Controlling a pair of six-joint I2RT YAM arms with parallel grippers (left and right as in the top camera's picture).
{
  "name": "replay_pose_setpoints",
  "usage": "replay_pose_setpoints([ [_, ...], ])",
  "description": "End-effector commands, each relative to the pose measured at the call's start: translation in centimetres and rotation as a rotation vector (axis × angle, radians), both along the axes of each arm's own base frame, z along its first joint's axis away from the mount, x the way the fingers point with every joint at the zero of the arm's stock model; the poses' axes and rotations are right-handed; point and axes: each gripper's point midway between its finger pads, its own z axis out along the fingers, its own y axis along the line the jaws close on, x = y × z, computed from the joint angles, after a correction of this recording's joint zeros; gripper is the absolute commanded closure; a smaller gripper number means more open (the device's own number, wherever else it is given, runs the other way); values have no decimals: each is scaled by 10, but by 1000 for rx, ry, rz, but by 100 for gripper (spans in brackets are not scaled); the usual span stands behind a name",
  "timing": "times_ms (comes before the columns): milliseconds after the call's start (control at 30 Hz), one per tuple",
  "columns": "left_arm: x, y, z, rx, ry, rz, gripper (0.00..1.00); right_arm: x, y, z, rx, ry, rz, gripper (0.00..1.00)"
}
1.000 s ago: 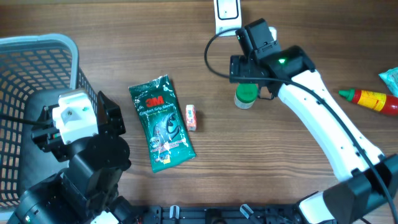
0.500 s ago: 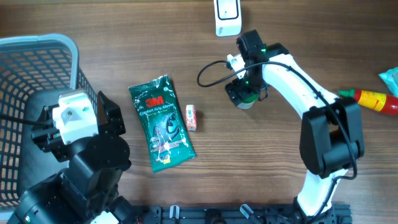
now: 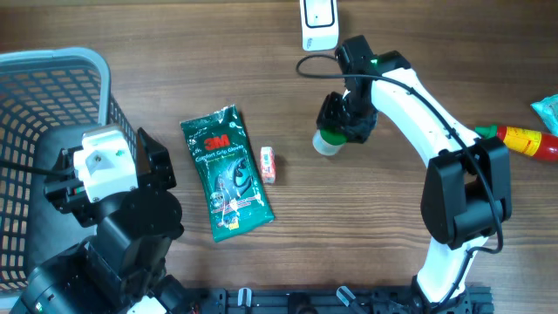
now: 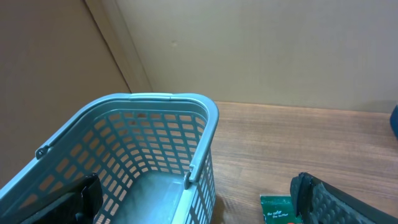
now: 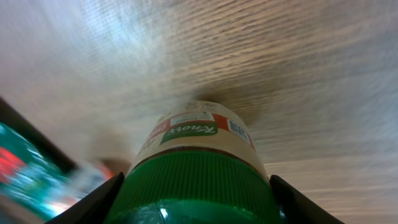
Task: Scan the item barcode
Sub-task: 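Carry the jar with the right gripper up toward the white scanner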
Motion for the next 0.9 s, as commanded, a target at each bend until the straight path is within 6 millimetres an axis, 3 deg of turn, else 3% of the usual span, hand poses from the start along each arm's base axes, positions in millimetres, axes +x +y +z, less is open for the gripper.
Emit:
replay_pose_setpoints([
  [0,0,0,1,-2,-3,-3,0,9,9,6,52,156,-631,41],
  [67,0,0,1,-2,-3,-3,0,13,1,3,13,185,-890,41],
  [167,0,0,1,-2,-3,-3,0,11,-14,0,-53,196,-1120,40],
  [233,0,0,1,-2,-3,-3,0,13,-19,0,-64,209,-1306,33],
  [333,0,0,1,-2,-3,-3,0,30,-21,1,-21,152,-1314,19],
  [467,0,0,1,-2,-2,-3,0,28,-18,5,2,174,-1286,14],
  [533,0,0,1,-2,-3,-3,0,37,-19,29,58,90,-1148,13],
  [600,0,0,1,-2,-3,-3,0,55,-23,68,128,-88,-918,13],
  [633,0,0,1,-2,-3,-3,0,66,-27,96,130,-256,-703,10],
  [700,0,0,1,-2,-3,-3,0,75,-37,125,-1,-500,-300,0],
  [733,0,0,1,-2,-3,-3,0,72,-38,127,-68,-548,-68,0],
  [867,0,0,1,-2,-3,-3,0,63,-38,95,-197,-553,442,0],
])
